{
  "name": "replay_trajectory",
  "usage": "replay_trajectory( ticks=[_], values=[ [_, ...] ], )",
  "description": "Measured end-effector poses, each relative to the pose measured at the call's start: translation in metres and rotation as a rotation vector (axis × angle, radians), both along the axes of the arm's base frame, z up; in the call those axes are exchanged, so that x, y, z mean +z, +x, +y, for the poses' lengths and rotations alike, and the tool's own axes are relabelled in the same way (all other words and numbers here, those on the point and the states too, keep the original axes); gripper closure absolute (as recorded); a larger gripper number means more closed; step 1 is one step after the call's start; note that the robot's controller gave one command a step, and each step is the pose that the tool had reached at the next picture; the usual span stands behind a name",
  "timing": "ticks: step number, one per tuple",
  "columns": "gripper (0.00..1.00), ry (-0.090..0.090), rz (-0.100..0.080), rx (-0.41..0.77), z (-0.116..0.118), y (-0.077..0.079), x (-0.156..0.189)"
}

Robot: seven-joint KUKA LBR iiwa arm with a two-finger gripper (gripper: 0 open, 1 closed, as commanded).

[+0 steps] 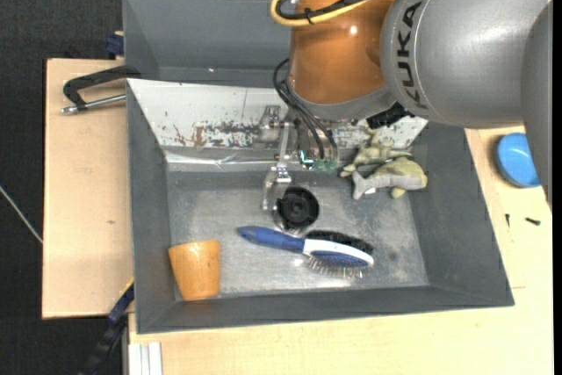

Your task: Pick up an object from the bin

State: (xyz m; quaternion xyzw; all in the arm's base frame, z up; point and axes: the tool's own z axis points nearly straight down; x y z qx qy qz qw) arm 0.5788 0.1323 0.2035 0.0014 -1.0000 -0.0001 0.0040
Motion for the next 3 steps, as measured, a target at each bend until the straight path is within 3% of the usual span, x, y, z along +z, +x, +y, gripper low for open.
replay_trajectory(
  ticks=[1, 2, 3],
  values=[
    [0.0, 0.001, -0.006, 0.152, -0.066, -0.041, -0.123],
    [1.0, 0.002, -0.01, 0.153, -0.064, -0.04, -0.12],
    [1.0, 0.001, -0.021, 0.371, -0.074, -0.031, 0.01]
  ],
)
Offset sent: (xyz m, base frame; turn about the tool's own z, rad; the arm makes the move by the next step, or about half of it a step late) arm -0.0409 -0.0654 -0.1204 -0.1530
